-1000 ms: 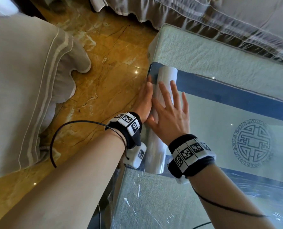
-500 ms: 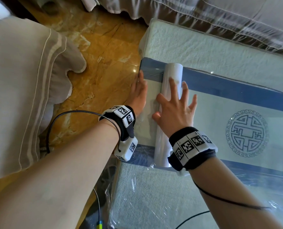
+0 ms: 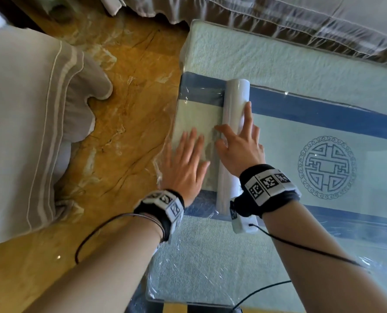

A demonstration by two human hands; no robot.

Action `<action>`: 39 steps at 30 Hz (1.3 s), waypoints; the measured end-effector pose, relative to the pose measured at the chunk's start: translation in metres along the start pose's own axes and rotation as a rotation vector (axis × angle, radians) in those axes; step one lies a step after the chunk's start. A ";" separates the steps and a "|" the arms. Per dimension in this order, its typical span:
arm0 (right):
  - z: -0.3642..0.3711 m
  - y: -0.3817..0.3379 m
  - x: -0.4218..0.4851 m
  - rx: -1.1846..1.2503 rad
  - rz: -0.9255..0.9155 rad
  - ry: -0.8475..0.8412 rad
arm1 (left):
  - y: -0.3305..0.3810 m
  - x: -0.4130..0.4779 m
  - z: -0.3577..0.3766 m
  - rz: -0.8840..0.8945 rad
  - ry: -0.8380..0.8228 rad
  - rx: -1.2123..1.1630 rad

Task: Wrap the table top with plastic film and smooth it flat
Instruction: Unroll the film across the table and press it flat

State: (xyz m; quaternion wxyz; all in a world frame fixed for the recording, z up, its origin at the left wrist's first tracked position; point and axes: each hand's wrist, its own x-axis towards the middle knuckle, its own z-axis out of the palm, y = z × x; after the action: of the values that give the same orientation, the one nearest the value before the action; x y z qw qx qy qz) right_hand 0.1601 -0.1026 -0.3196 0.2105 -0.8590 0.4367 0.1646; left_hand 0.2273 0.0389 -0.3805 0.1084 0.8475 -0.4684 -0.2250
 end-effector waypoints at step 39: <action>0.004 -0.009 -0.019 -0.370 -0.156 0.091 | -0.031 0.035 -0.023 -0.142 0.120 0.119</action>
State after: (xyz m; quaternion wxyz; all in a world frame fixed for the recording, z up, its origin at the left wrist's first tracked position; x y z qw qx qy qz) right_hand 0.1567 -0.0831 -0.3124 0.0411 -0.9207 0.3403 0.1864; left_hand 0.2778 0.0253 -0.3825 0.0695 0.8955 -0.4123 -0.1527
